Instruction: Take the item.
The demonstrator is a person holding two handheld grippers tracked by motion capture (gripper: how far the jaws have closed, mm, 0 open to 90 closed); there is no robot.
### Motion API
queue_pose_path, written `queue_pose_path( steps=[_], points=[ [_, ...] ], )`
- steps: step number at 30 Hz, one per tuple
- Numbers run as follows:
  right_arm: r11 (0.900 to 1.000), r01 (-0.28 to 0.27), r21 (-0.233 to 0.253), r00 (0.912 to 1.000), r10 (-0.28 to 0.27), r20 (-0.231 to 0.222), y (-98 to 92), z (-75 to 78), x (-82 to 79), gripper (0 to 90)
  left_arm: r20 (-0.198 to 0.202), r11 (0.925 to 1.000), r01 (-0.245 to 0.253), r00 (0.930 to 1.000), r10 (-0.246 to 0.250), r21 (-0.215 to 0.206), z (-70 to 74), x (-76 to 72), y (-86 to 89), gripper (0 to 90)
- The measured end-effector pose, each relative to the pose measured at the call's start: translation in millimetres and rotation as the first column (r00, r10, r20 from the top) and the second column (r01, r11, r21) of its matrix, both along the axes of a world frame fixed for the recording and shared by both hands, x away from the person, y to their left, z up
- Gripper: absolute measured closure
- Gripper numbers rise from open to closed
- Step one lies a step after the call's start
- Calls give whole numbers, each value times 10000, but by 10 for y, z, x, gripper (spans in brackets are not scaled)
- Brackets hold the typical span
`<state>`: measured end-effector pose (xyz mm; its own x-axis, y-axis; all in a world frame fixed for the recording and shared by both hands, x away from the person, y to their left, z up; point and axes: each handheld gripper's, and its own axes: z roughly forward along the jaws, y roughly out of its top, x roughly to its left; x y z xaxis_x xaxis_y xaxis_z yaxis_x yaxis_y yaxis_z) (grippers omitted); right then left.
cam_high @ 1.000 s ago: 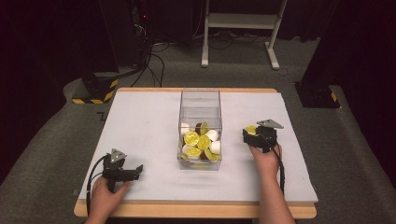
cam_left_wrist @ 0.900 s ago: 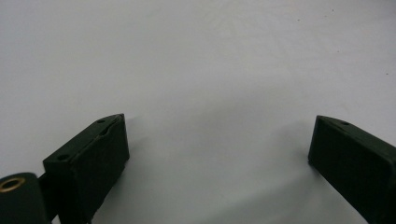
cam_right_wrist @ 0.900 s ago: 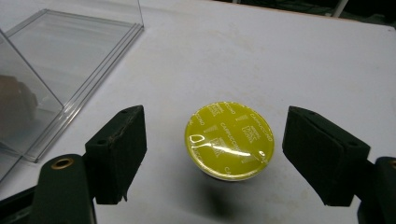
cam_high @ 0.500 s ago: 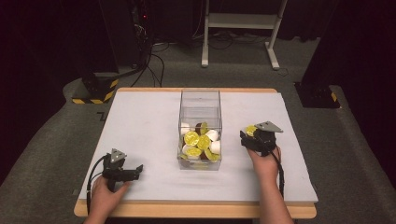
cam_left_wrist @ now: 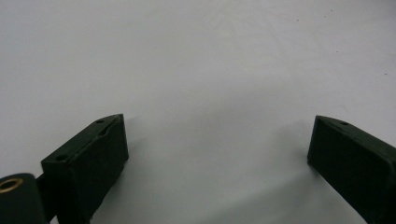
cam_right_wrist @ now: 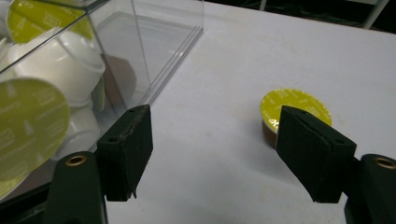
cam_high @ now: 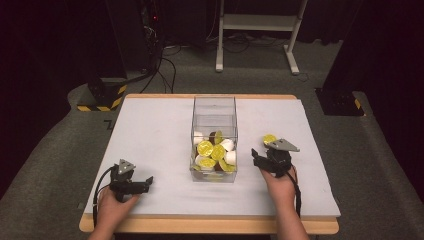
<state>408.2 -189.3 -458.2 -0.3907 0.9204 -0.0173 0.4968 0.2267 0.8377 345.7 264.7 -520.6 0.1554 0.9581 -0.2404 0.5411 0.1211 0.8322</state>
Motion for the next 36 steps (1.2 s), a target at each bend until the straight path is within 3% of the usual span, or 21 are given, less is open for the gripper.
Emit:
queue_pose_path(
  steps=[4, 13, 18, 20, 36],
  points=[
    [9997, -114, 199, 9996, 120, -264, 35, -58, -97, 284, 1, 10000, 5, 10000, -5, 3, 0, 0, 0, 51],
    [9984, -562, 27, 9939, 562, -951, 159, -284, -292, 275, 0, 10000, 8, 10000, -8, -2, 0, -1, 0, 51],
    [9947, -718, -742, 9892, 614, -1329, 273, -426, -326, 248, 12, 10000, 1, 10000, -1, -12, -1, -1, 0, 51],
    [9927, -771, -931, 9840, 607, -1675, 298, -458, -302, 225, -2, 10000, 20, 10000, -20, 9, 0, -1, 2, 51],
    [9948, -571, -843, 9826, 411, -1809, 284, -467, -280, 181, 1, 10000, 46, 10000, -46, 64, 0, -2, 5, 51]
  ],
)
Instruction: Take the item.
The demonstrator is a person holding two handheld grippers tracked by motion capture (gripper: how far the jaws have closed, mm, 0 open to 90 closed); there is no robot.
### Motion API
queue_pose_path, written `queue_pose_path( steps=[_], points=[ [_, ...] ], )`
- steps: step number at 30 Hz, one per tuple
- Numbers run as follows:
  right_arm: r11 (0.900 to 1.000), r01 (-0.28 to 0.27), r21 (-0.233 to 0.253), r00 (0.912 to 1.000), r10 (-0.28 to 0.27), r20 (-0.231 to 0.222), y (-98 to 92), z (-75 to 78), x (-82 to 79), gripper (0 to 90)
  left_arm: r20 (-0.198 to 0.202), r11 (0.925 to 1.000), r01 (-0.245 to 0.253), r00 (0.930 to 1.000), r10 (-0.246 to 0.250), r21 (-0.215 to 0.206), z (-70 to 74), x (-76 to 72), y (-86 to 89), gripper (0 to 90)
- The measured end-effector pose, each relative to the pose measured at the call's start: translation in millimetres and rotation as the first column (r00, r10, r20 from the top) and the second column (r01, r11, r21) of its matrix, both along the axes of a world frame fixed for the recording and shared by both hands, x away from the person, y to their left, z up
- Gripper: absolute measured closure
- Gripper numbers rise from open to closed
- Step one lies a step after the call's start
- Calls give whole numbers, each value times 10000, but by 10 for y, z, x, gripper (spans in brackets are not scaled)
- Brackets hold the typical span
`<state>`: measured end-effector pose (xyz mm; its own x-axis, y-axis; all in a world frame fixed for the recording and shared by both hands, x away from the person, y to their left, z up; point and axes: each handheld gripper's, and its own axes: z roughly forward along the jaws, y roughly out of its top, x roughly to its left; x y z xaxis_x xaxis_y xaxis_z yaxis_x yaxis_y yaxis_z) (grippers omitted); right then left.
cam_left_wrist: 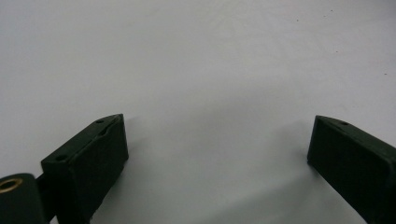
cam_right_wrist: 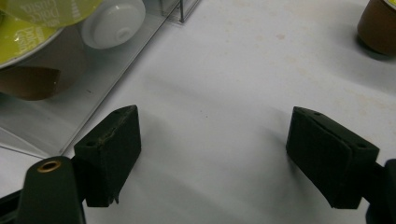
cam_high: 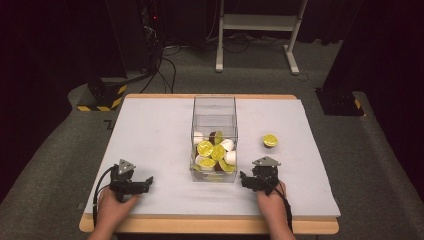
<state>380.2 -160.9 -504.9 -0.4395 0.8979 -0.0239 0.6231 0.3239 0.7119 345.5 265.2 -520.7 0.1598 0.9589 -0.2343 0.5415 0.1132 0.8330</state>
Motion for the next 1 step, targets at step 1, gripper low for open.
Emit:
queue_pose_path(
  steps=[1],
  points=[
    [10000, 0, 0, 10000, 0, 1, 0, 0, 0, 181, 21, 10000, -27, 10000, 27, -34, -1, 1, -3, 51]
  ],
)
